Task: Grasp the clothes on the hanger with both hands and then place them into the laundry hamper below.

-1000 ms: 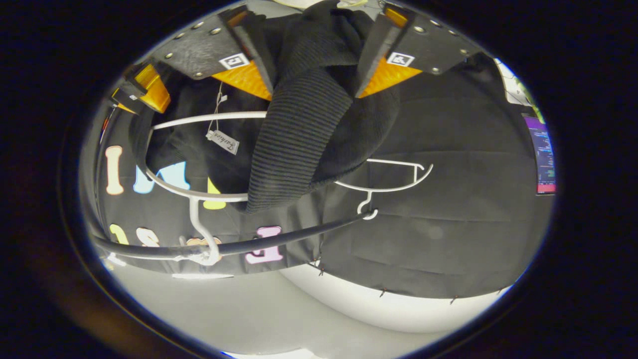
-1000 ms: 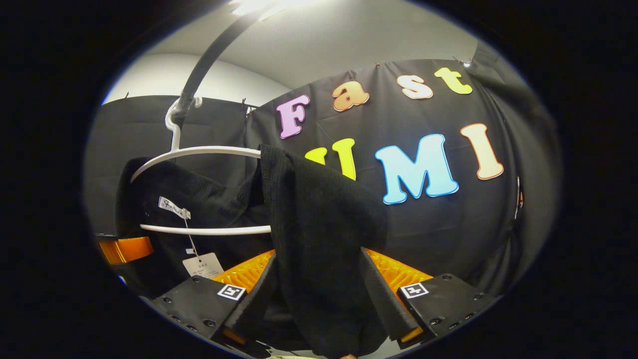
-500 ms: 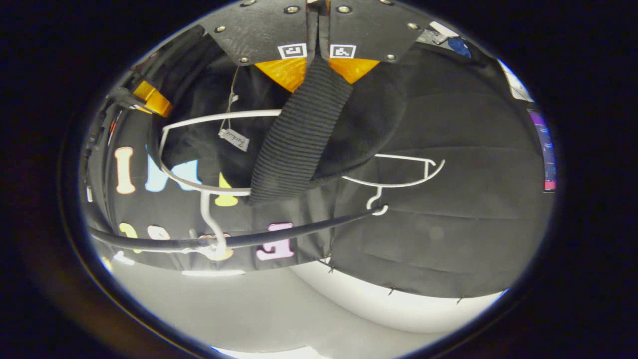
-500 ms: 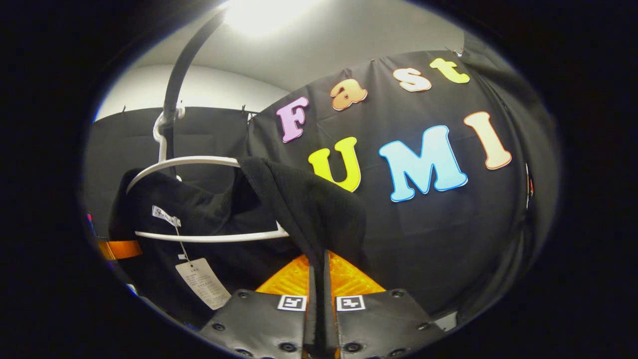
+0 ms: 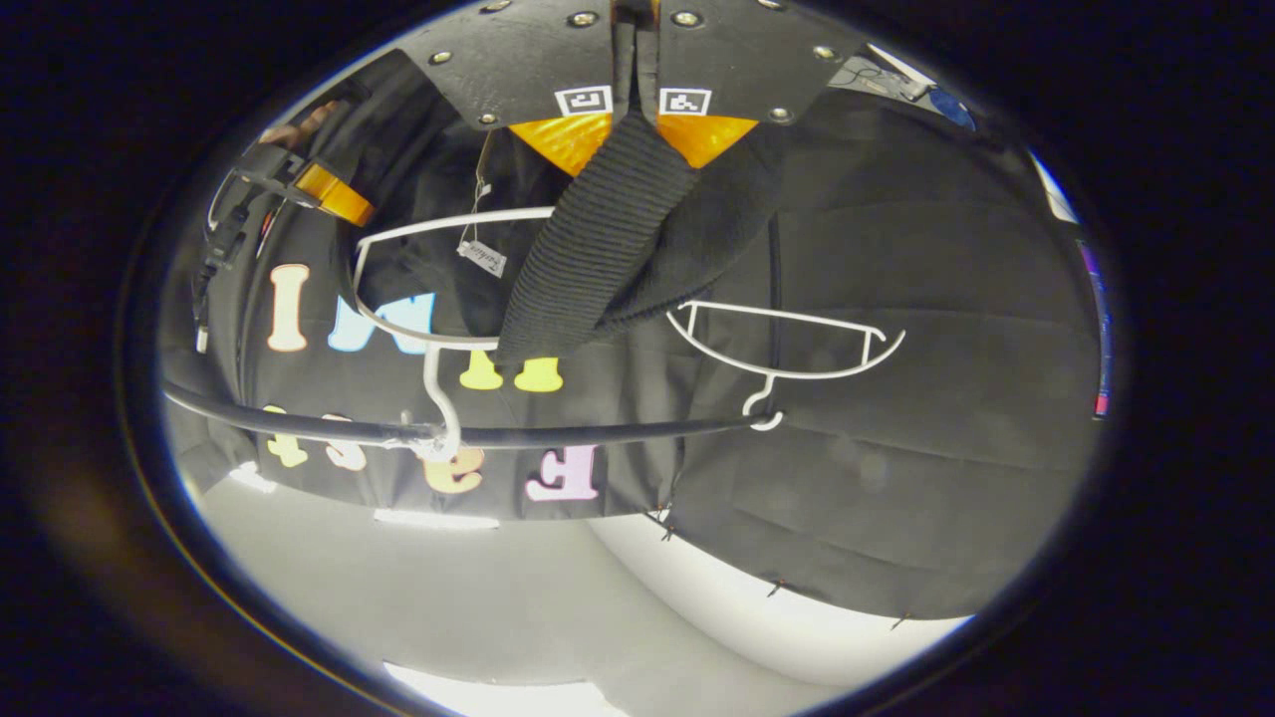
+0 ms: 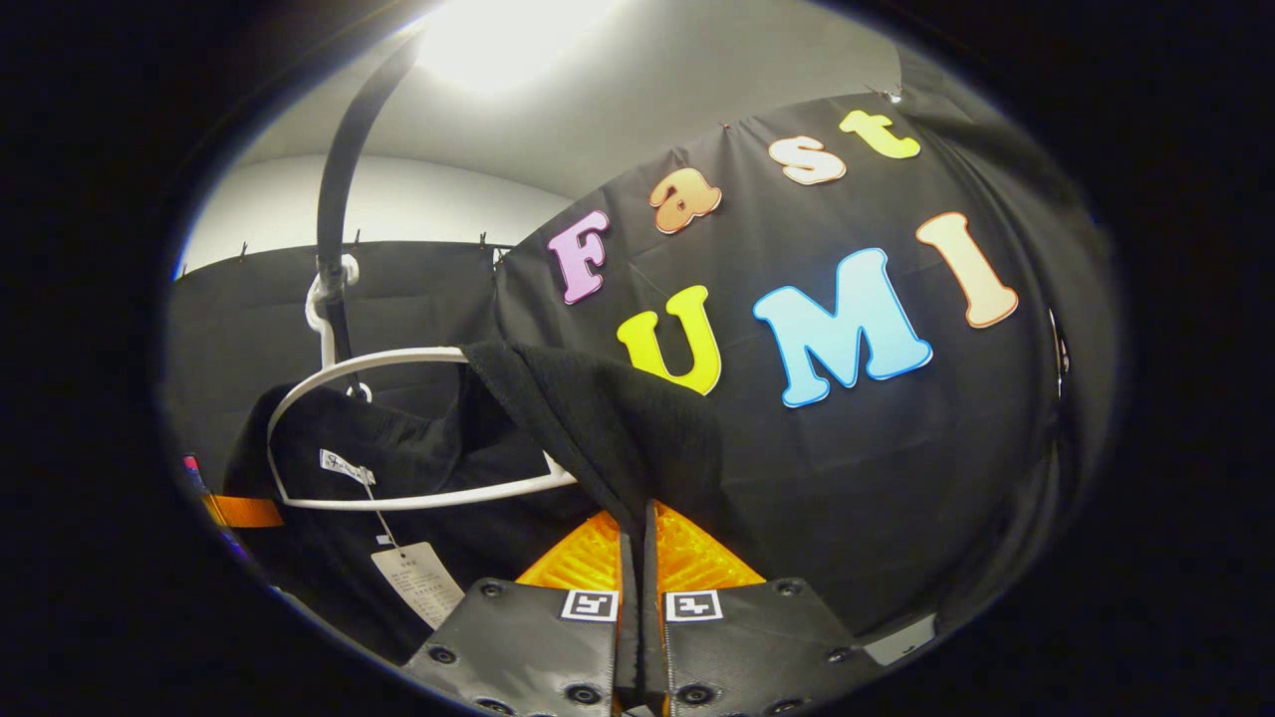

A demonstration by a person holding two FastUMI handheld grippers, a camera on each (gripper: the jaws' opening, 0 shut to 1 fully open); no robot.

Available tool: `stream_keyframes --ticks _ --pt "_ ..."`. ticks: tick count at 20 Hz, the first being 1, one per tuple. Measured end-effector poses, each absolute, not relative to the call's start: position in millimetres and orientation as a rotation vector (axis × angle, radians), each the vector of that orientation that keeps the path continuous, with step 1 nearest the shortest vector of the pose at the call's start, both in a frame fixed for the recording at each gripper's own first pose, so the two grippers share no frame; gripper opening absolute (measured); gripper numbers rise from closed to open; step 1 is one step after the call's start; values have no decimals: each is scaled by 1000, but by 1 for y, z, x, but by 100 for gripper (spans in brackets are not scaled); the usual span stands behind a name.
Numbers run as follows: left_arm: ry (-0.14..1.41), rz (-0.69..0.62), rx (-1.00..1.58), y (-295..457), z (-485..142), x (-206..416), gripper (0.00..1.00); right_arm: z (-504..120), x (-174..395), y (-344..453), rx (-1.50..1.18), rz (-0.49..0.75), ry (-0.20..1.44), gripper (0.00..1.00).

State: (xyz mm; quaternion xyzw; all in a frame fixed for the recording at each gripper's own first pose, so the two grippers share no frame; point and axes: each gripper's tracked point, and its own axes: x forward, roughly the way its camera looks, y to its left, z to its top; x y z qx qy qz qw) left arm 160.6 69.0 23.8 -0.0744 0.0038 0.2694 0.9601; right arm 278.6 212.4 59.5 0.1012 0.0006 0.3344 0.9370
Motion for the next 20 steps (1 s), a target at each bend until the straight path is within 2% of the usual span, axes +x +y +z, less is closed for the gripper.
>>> stream_keyframes --ticks 2,7,8,10,13,14,16,17,20 --pt "-4 550 -150 70 29 158 3 64 281 205 223 665 -5 4" --pt "-22 569 -110 81 44 142 3 74 287 193 209 629 -60 3" --pt "-26 572 -103 83 47 138 3 77 288 191 206 620 -72 0" --pt "-40 583 -96 92 55 133 3 82 288 188 209 602 -87 3" --pt "-68 608 -66 104 72 125 2 87 302 171 221 555 -120 3" --pt "-70 613 -51 109 75 124 3 88 311 171 224 542 -123 0" --pt "-75 618 -27 115 82 124 3 88 327 173 227 526 -117 3" --pt "-77 615 -21 117 86 125 3 89 330 173 230 522 -116 0" --pt "-72 605 10 125 88 127 3 92 328 176 227 523 -131 0"
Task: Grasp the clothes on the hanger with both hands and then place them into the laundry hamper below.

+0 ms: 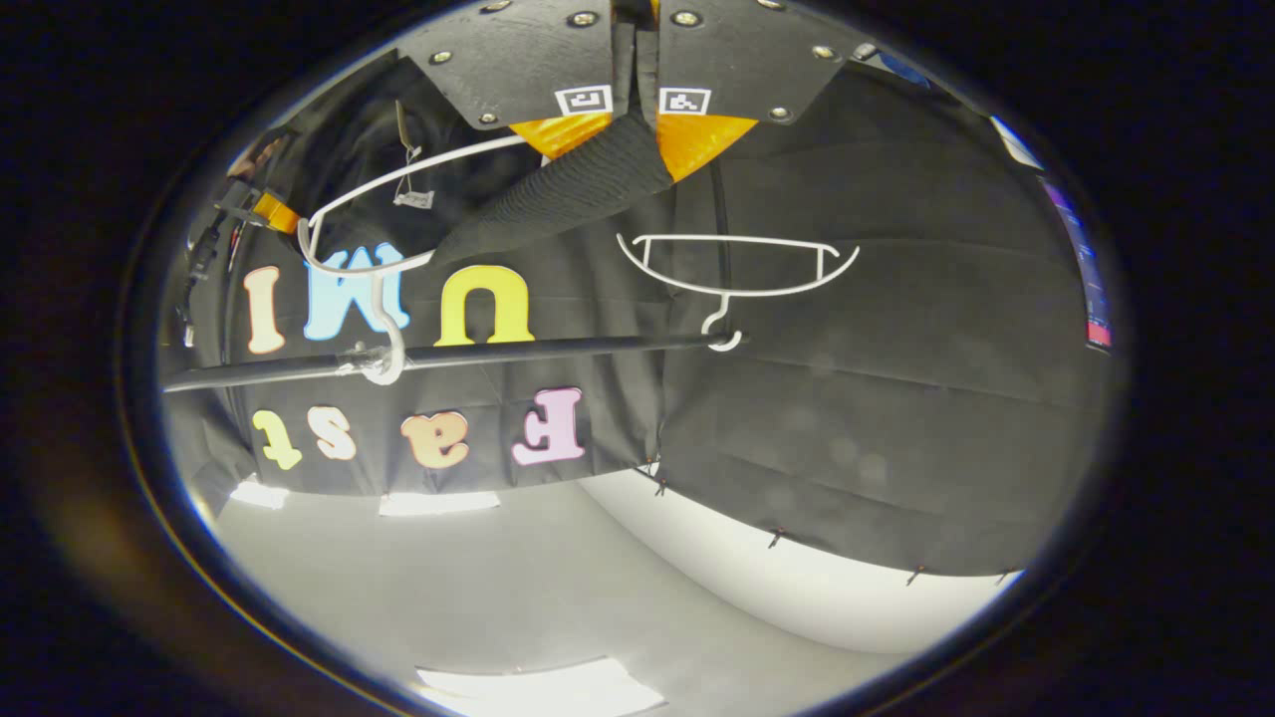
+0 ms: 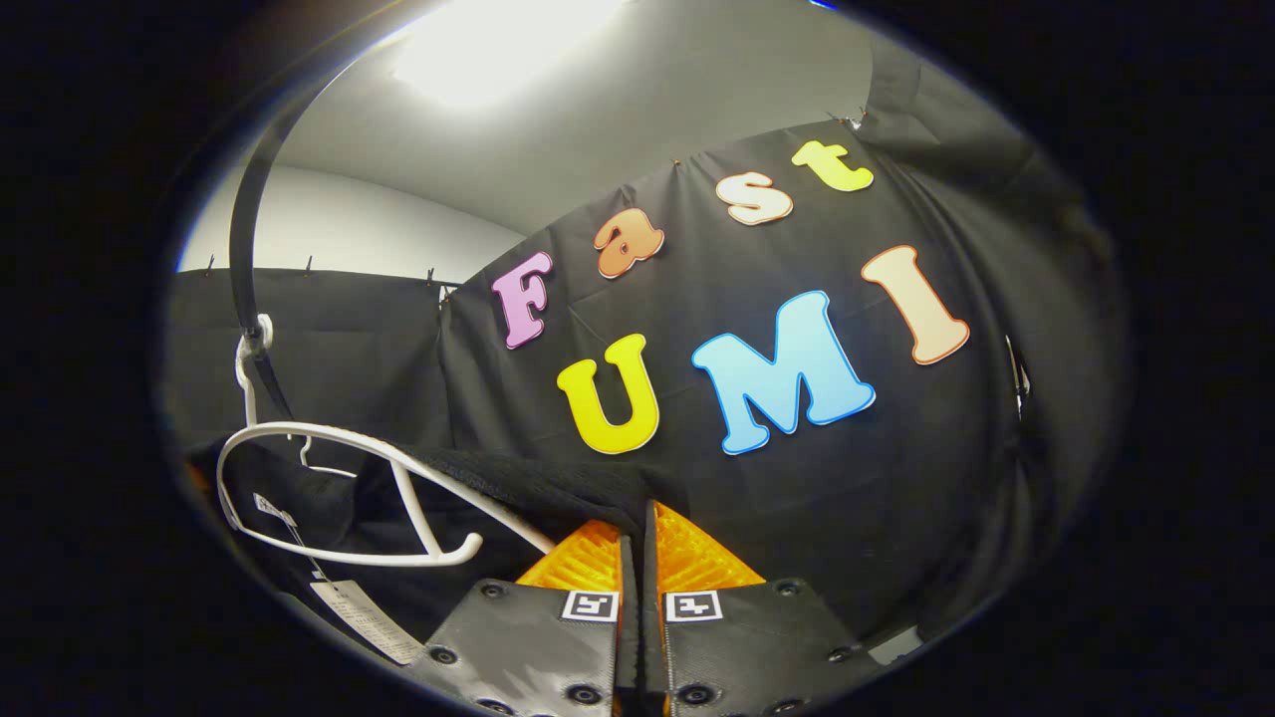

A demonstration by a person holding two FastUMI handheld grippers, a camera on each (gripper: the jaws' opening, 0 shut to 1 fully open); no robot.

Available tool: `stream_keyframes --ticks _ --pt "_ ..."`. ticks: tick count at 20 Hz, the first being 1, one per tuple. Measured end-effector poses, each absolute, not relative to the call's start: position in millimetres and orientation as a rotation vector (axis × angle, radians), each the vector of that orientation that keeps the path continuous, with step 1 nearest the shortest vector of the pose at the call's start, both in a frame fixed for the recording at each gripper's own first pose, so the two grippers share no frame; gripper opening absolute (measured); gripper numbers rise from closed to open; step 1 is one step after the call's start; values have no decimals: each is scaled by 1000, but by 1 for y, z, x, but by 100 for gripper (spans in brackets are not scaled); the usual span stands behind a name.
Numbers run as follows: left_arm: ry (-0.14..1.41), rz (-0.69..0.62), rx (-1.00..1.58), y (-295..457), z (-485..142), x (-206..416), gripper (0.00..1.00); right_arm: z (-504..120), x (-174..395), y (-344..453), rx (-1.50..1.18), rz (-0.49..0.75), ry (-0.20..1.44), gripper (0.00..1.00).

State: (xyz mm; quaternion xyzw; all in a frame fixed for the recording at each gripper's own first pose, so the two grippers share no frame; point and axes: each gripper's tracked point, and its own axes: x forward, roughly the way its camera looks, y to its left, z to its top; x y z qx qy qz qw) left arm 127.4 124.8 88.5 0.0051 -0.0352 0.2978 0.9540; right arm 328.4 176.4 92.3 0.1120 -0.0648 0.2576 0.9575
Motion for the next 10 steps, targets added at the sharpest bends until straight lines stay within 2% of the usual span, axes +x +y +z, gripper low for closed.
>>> stream_keyframes --ticks 3,7,10 --pt "-56 598 55 139 91 128 3 93 331 184 202 529 -154 0" --pt "-50 549 -5 157 88 126 2 89 335 191 188 542 -157 7" --pt "-36 525 -69 171 73 125 4 83 336 195 174 560 -144 0"
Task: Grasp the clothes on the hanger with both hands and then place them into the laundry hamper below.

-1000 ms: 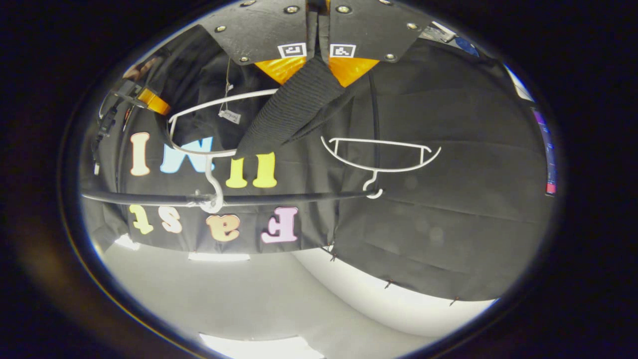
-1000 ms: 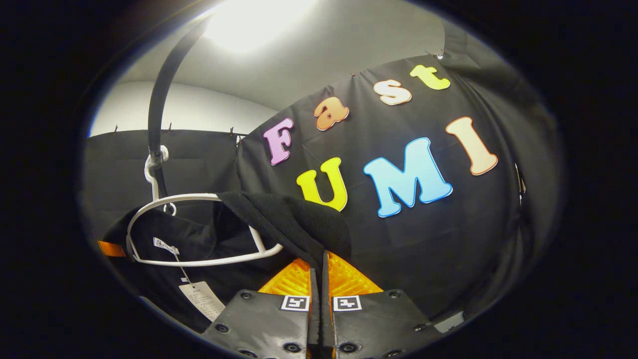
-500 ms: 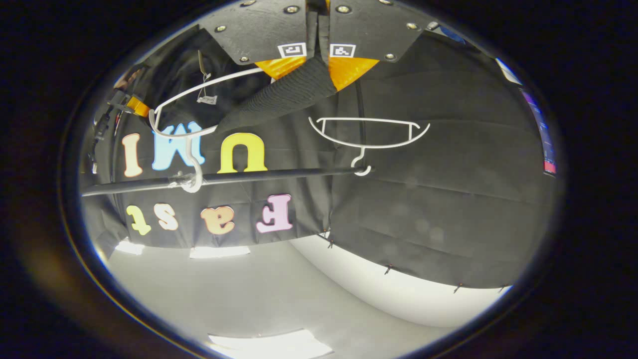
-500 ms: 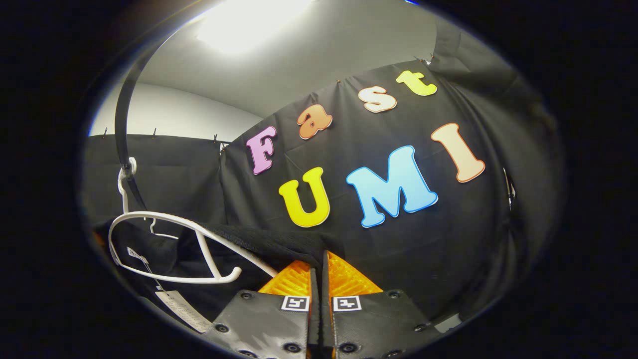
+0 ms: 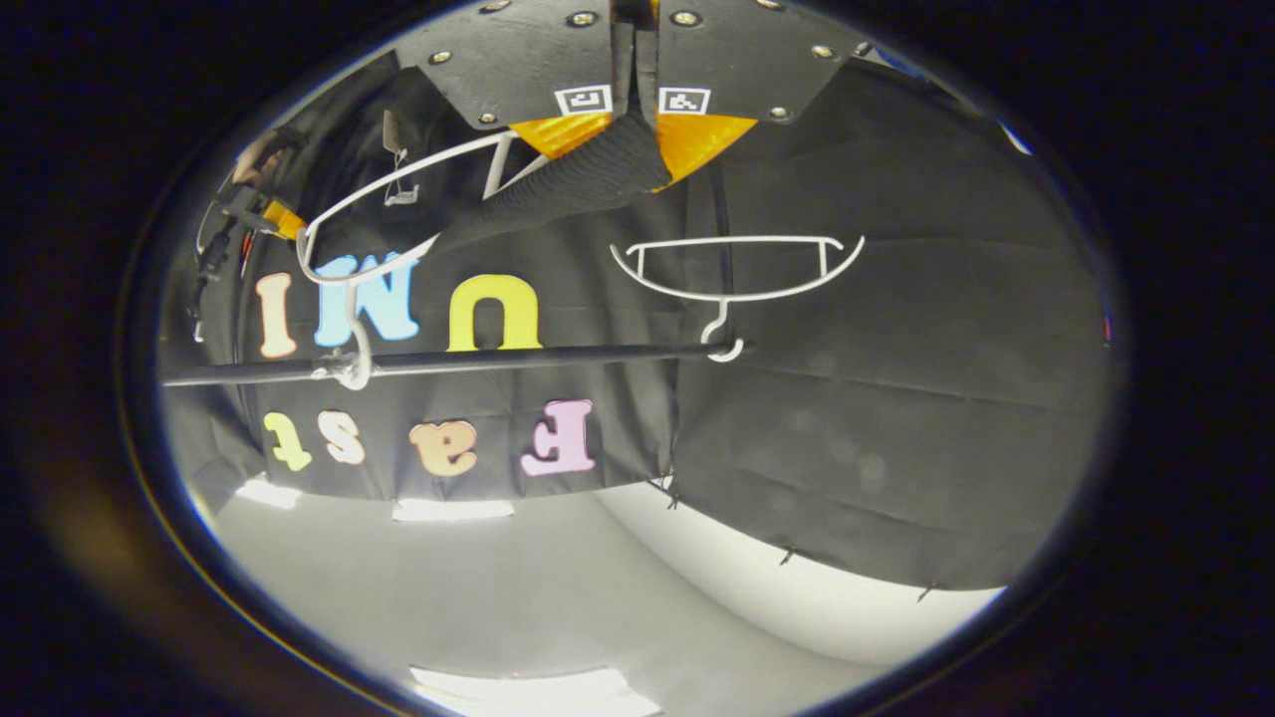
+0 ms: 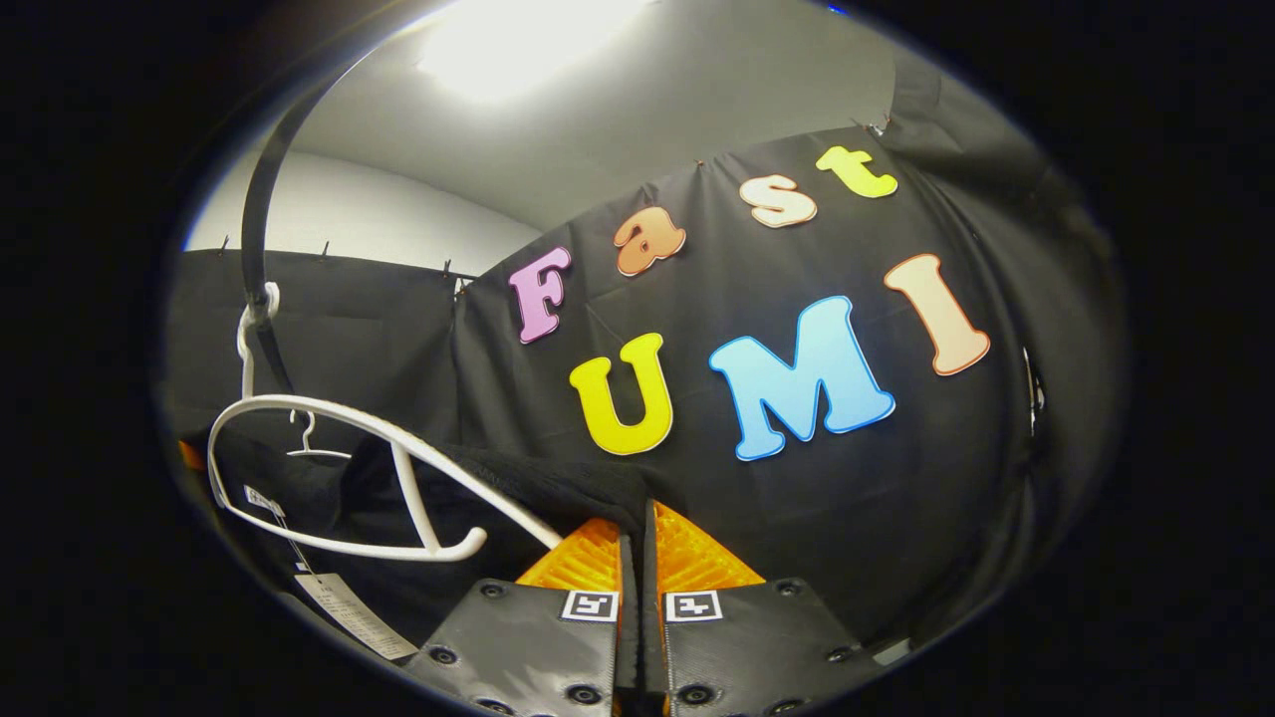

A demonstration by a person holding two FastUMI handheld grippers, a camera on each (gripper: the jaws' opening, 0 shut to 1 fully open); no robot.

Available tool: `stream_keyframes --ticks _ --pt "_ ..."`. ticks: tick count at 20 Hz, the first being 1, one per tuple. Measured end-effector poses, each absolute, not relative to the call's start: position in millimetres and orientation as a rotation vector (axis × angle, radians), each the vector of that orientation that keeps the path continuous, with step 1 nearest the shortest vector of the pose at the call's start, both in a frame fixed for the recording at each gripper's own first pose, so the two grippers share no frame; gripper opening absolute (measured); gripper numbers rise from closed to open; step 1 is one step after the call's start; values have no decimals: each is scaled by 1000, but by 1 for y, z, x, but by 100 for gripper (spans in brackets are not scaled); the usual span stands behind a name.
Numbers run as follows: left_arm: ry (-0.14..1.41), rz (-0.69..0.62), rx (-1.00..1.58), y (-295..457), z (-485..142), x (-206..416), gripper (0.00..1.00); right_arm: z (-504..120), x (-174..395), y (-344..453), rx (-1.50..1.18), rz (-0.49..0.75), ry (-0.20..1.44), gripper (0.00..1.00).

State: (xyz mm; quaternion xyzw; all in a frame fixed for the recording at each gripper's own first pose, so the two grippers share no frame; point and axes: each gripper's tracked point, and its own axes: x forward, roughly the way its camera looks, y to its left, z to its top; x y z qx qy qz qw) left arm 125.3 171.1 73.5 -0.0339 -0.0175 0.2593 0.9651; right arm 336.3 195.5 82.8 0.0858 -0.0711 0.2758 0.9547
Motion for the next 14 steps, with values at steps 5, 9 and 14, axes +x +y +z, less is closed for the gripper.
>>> stream_keyframes --ticks 5,9,14 --pt "-19 512 -156 177 51 126 3 60 335 199 167 568 -86 3" --pt "48 535 -179 183 22 128 3 35 331 201 148 567 -7 0" --pt "92 585 -218 184 -3 113 2 21 326 208 120 601 12 3"
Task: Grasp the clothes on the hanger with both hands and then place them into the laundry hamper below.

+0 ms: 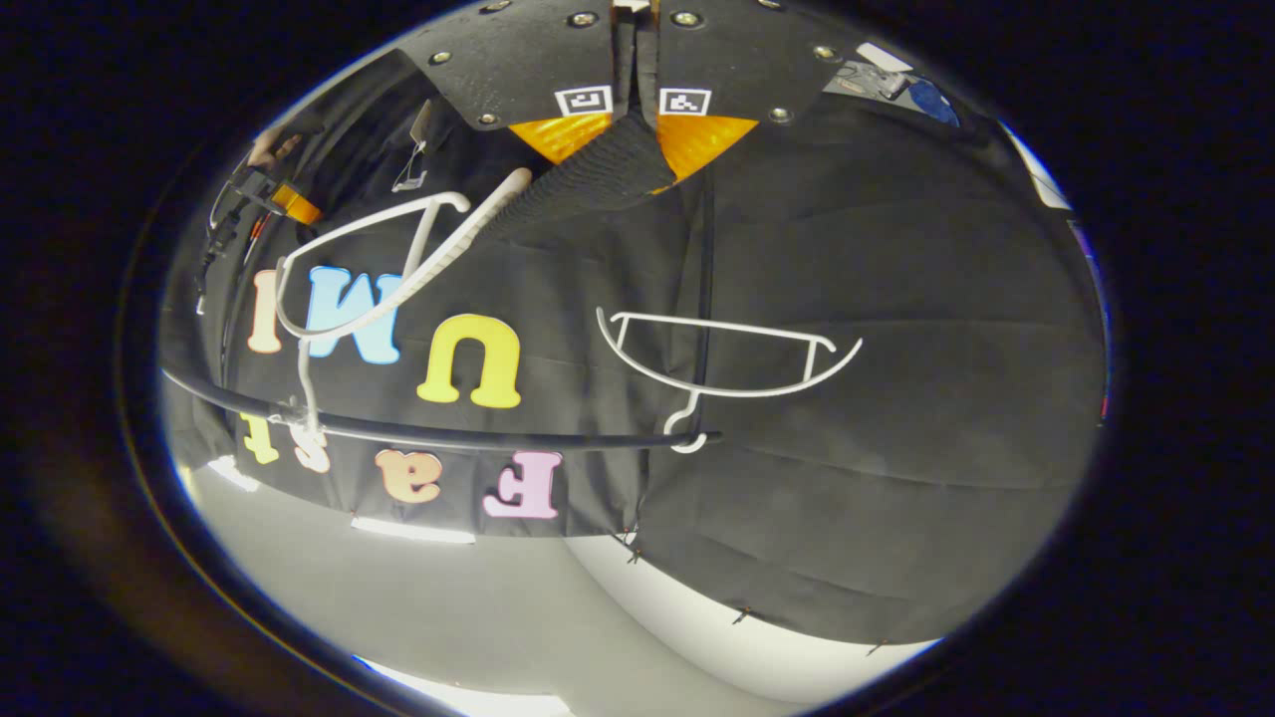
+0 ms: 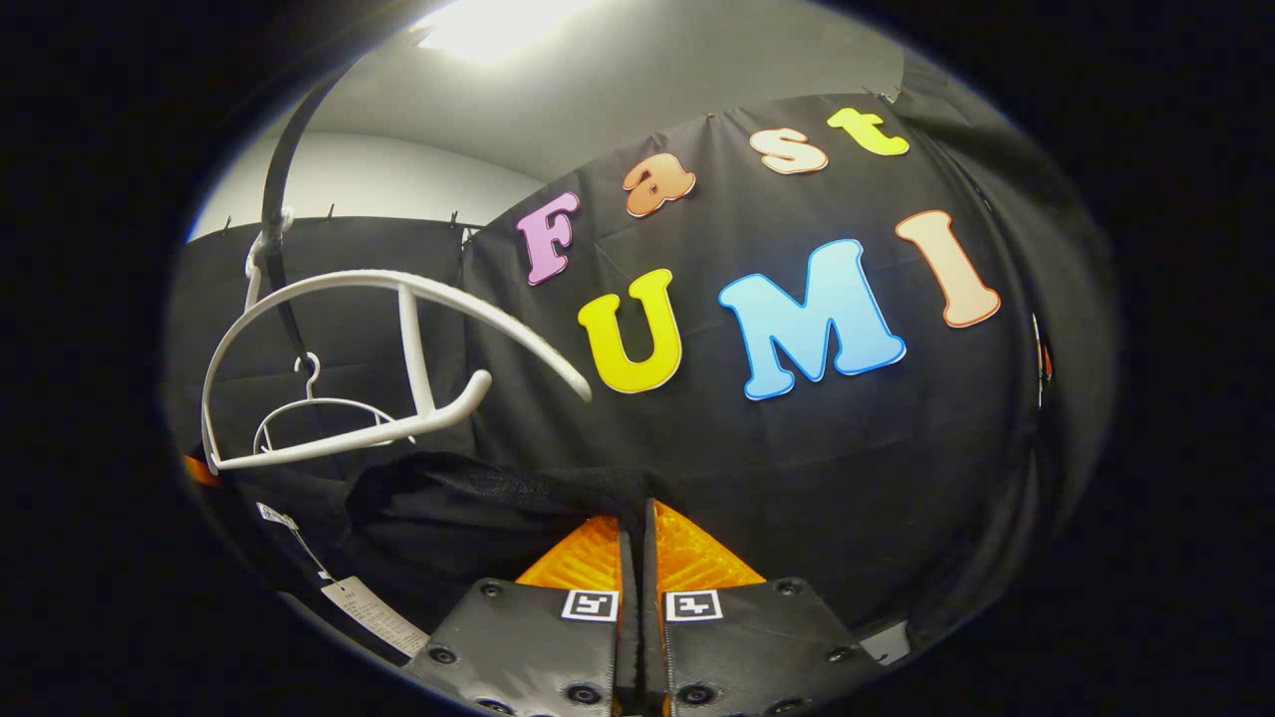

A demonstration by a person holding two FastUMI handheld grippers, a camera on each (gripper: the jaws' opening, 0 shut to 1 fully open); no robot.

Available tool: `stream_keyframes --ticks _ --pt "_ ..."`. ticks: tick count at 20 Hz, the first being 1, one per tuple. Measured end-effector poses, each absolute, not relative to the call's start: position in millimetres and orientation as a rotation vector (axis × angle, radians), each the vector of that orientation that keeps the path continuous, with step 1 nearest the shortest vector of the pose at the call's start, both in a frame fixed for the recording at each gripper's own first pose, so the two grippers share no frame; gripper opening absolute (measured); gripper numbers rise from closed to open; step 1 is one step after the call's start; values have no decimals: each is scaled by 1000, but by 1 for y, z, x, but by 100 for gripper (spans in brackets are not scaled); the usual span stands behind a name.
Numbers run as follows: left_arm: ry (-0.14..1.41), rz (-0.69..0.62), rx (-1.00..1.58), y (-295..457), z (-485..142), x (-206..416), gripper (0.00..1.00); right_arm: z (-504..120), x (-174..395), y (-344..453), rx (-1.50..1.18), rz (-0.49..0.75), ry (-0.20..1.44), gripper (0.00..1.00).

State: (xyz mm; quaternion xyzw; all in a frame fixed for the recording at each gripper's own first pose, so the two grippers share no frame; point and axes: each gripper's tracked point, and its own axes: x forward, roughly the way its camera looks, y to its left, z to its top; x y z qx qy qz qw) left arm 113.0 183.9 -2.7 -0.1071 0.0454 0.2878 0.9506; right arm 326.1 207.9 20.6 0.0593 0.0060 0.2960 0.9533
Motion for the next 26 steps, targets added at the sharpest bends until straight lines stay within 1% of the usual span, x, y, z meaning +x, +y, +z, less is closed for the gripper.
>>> stream_keyframes --ticks 5,6,9,11,12,13,14,15,16,17,18,19,22,25,26 --pt "138 650 -271 185 -27 86 2 4 308 209 92 604 28 4" --pt "152 656 -275 185 -32 79 2 -2 302 208 85 601 35 0" --pt "172 625 -311 176 -49 65 2 -13 283 198 75 567 73 0" --pt "202 604 -274 177 -65 58 3 -21 271 194 40 536 86 0" --pt "218 583 -253 178 -72 55 2 -26 265 190 19 514 91 0" --pt "232 557 -237 177 -78 51 3 -29 259 184 -2 483 97 4" --pt "246 525 -229 176 -83 49 2 -32 253 179 -15 450 111 4" --pt "265 500 -233 176 -88 48 2 -35 246 173 -20 418 130 0" --pt "284 479 -243 176 -93 45 2 -40 239 169 -29 383 156 4" --pt "294 447 -248 176 -96 43 4 -44 228 166 -45 351 170 4" --pt "301 406 -242 173 -96 44 2 -45 219 162 -56 320 176 4" --pt "308 367 -225 170 -96 42 4 -47 207 157 -59 291 183 4" --pt "318 251 -172 155 -103 42 2 -54 173 146 -76 213 201 4" --pt "318 142 -137 148 -109 43 2 -60 146 138 -93 155 210 4" --pt "315 112 -135 144 -112 45 4 -59 137 135 -95 137 212 4"
